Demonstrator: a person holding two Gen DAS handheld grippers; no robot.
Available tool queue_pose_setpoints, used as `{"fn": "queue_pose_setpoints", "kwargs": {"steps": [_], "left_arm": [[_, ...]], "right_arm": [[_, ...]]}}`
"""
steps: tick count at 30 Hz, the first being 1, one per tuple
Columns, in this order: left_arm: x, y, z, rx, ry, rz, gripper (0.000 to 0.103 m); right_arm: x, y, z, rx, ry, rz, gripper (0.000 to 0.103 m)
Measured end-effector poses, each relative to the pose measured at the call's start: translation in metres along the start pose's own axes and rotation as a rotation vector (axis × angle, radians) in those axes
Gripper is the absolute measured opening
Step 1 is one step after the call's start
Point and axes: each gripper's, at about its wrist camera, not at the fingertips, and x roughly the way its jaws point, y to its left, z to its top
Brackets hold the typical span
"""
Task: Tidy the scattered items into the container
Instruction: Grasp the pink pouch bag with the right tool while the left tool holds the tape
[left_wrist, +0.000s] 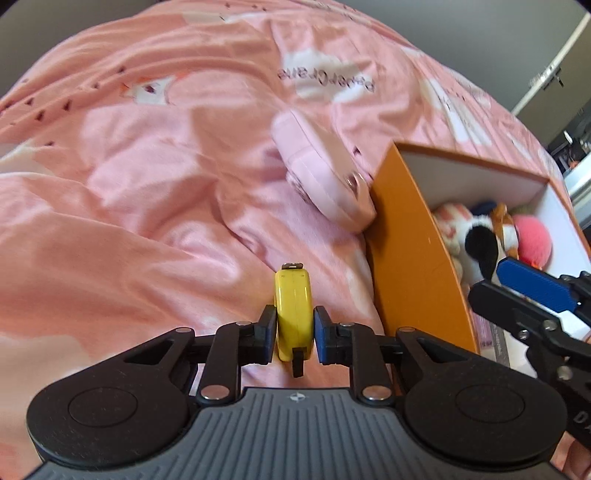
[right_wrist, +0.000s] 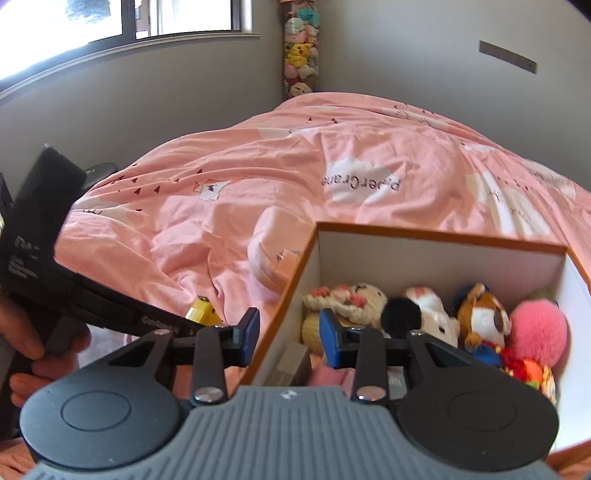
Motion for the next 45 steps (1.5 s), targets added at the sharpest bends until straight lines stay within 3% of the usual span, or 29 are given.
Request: {"fn": "queue_pose_setpoints", "kwargs": {"steps": [8, 14, 20, 25, 33, 45], "left_arm": [[-0.016, 0.023, 0.020, -0.077, -0.063, 0.011, 0.024], [-0.010, 0.043, 0.027, -0.126, -0.075, 0.009, 0.024], [0.003, 0.052, 0.032, -0.143, -0.059, -0.003, 0.024], [0.011, 0.055, 0.032, -0.144, -0.044, -0.009, 0.024], [0.008, 0.054, 0.031, -0.138, -0.049, -0.013, 0.024], [-0.045, 0.024, 0.027, -0.090, -0.132, -0.042, 0.024]], "right_arm": [[0.044, 0.037, 0.029, -0.255, 0.064, -0.016, 0.038], [0.083, 0.063, 0.039, -0.462, 0.098, -0.098, 0.038], [0.125, 0.073, 0.040, -0.551, 0.179, -0.134, 0.039], [0.144, 0.077, 0.036, -0.601, 0.193, -0.179, 0.040], [0.134, 0.072, 0.041, -0.544, 0.155, -0.164, 0.028], [0.025, 0.042, 0.071, -0.264, -0.050, 0.008, 0.027]]}}
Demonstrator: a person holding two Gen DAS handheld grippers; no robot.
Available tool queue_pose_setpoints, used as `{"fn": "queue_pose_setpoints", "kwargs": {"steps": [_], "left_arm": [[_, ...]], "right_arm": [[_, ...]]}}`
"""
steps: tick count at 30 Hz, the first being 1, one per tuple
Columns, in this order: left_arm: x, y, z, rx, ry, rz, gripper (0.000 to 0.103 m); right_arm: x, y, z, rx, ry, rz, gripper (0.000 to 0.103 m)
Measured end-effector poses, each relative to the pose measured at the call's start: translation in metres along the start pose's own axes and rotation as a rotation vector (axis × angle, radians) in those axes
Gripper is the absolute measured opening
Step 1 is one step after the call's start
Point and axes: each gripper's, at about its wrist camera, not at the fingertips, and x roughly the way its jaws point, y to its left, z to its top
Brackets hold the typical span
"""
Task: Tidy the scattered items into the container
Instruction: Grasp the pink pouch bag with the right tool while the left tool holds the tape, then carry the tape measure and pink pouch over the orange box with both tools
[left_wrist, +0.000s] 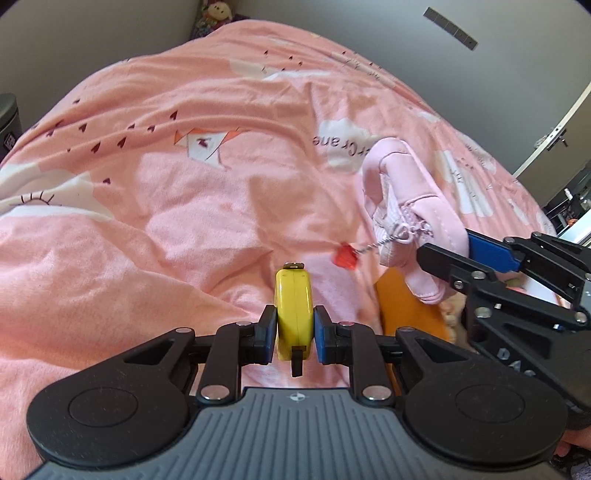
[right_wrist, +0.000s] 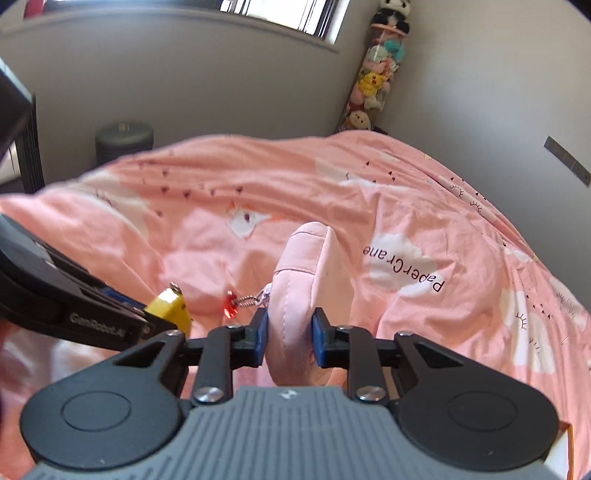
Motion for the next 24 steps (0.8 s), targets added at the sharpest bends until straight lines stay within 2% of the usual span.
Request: {"fn": "queue_pose_setpoints", "kwargs": {"steps": [7, 13, 17, 24], "left_arm": [[-0.029, -0.047, -0.001, 0.065, -0.038, -0.141, 0.024], [-0.028, -0.096, -0.005, 0.131, 0.007, -0.279, 0.024], [-0.013, -0.126, -0.012, 0.179, 0.068, -0.332, 0.024], [0.024, -0.160, -0.022, 0.218, 0.169, -0.360, 0.024]], "right_arm": [[-0.079, -0.056, -0.016, 0.177, -0.054, -0.048, 0.027], [-0.126, -0.111, -0.053, 0.346, -0.006, -0.069, 0.027], [-0.137, -0.140, -0.082, 0.449, 0.059, -0.048, 0.027], [-0.119, -0.183, -0.131, 0.696, 0.141, 0.079, 0.027]]}}
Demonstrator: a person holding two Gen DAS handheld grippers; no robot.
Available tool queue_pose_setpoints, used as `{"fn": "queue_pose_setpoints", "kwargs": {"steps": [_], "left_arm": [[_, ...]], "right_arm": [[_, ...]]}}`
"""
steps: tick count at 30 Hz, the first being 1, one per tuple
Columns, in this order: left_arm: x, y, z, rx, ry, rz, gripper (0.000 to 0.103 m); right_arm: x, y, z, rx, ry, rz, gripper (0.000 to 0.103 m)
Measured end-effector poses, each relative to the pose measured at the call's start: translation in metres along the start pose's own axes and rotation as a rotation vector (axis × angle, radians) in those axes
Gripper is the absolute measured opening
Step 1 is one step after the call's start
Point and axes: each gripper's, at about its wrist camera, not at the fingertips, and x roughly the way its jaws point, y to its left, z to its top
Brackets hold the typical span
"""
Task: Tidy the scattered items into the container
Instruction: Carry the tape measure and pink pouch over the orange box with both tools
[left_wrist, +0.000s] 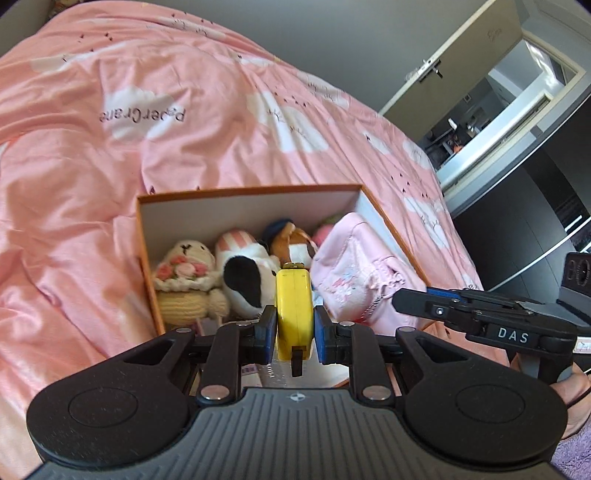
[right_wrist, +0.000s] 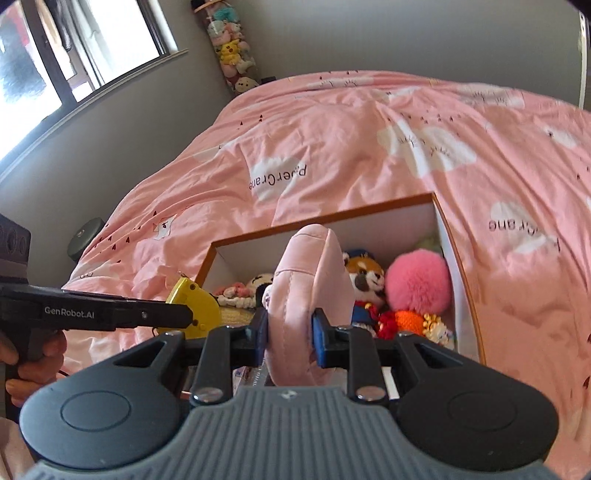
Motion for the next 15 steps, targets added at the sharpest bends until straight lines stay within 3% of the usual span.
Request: {"fn": "queue_pose_setpoints", "kwargs": {"steps": [9, 13, 15], "left_arm": [[0.028, -0.004, 0.001, 0.006, 0.063, 0.033, 0.024], [0.033, -0.002, 0.002, -0.002, 0.077, 0.044, 0.024], [0.035, -0.002, 0.002, 0.000, 0.081, 0.045, 0.024]], "right_arm": [[0.032, -0.038, -0.008, 0.213, 0.113, 0.189, 0.027], [0.033, -0.040, -0.009, 0.194, 0.144, 0.168, 0.028], [0.031, -0.034, -0.007, 0.140, 0.161, 0.143, 0.034]]}}
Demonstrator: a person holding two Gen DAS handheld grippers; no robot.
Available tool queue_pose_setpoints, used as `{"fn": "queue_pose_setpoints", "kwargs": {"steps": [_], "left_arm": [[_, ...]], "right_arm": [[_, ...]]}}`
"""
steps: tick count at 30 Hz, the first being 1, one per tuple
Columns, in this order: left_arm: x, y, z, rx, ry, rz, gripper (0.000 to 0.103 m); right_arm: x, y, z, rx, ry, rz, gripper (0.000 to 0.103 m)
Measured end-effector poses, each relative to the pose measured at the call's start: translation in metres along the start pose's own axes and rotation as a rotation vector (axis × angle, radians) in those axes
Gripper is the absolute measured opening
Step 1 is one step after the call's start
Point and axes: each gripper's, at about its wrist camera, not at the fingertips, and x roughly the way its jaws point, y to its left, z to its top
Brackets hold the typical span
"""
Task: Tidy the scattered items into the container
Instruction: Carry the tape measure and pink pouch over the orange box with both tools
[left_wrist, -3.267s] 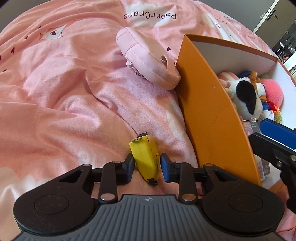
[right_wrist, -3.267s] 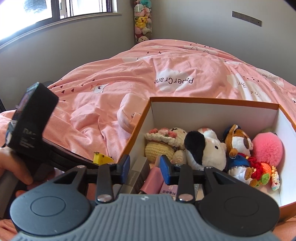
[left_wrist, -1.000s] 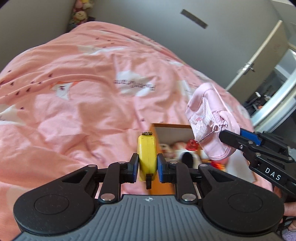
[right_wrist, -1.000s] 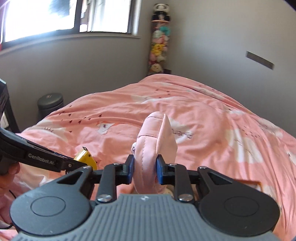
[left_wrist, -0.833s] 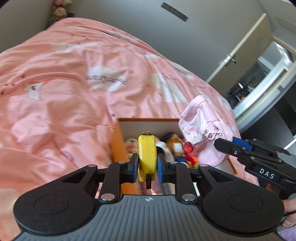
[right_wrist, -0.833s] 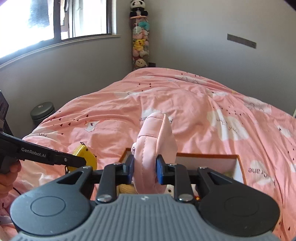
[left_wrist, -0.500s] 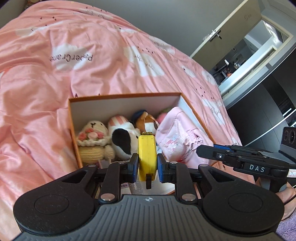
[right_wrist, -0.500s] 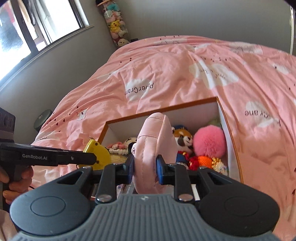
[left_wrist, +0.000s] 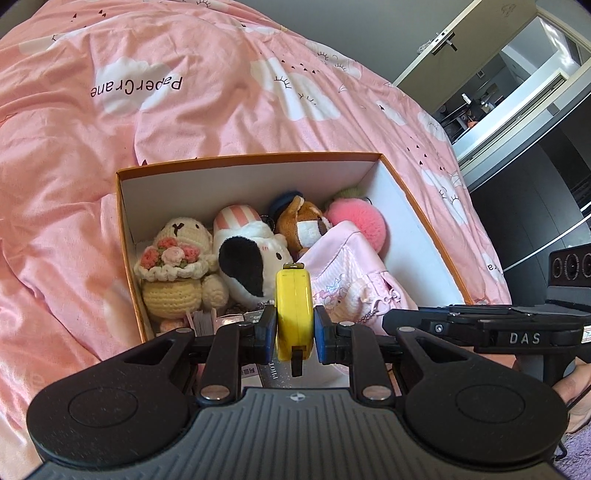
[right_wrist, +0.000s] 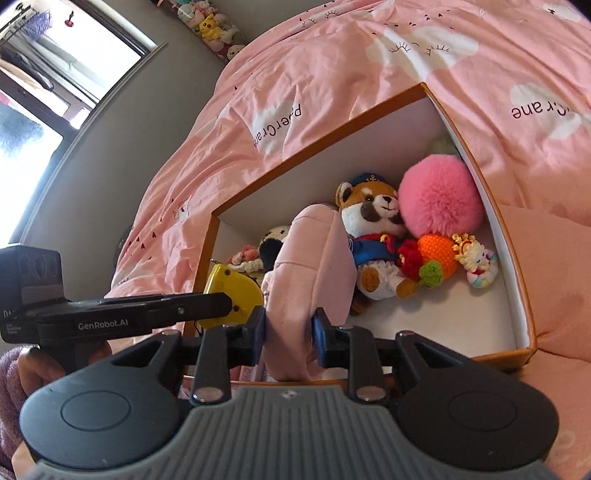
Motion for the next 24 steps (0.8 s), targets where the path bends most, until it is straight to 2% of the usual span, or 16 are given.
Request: {"fn": "queue_pose_setpoints", "kwargs": {"steps": [2, 3, 4, 11, 13, 17, 19, 22, 24], "left_arm": [[0.001, 0.000, -0.001, 0.001, 0.002, 0.000, 0.024], [0.000, 0.000, -0.001, 0.000, 0.002, -0.001, 0.024], [-0.001, 0.000, -0.001, -0.001, 0.002, 0.000, 0.024], [-0.005, 0.005, -0.002, -0.013, -0.005, 0.004, 0.024], [-0.004, 0.006, -0.002, -0.015, -0.005, 0.003, 0.024], [-0.005, 0.006, -0.002, -0.014, -0.004, 0.001, 0.024], [-0.006, 0.007, -0.003, -0.015, -0.005, 0.000, 0.024], [-0.005, 0.009, -0.003, -0.019, -0.003, 0.003, 0.024], [-0.003, 0.010, -0.002, -0.020, 0.002, 0.006, 0.024]], "right_arm": [[-0.001, 0.007, 0.001, -0.060, 0.013, -0.074, 0.041], [-0.001, 0.012, 0.002, -0.088, 0.012, -0.103, 0.049], [-0.003, 0.016, 0.003, -0.123, 0.004, -0.134, 0.051], [-0.005, 0.027, 0.021, -0.253, -0.018, -0.254, 0.051], [0.000, 0.025, 0.028, -0.265, 0.001, -0.260, 0.051], [0.018, 0.015, 0.044, -0.208, 0.078, -0.179, 0.054], [0.027, 0.011, 0.049, -0.183, 0.109, -0.176, 0.055], [0.030, 0.011, 0.051, -0.209, 0.134, -0.183, 0.043], [0.027, 0.016, 0.050, -0.253, 0.146, -0.190, 0.039]]}}
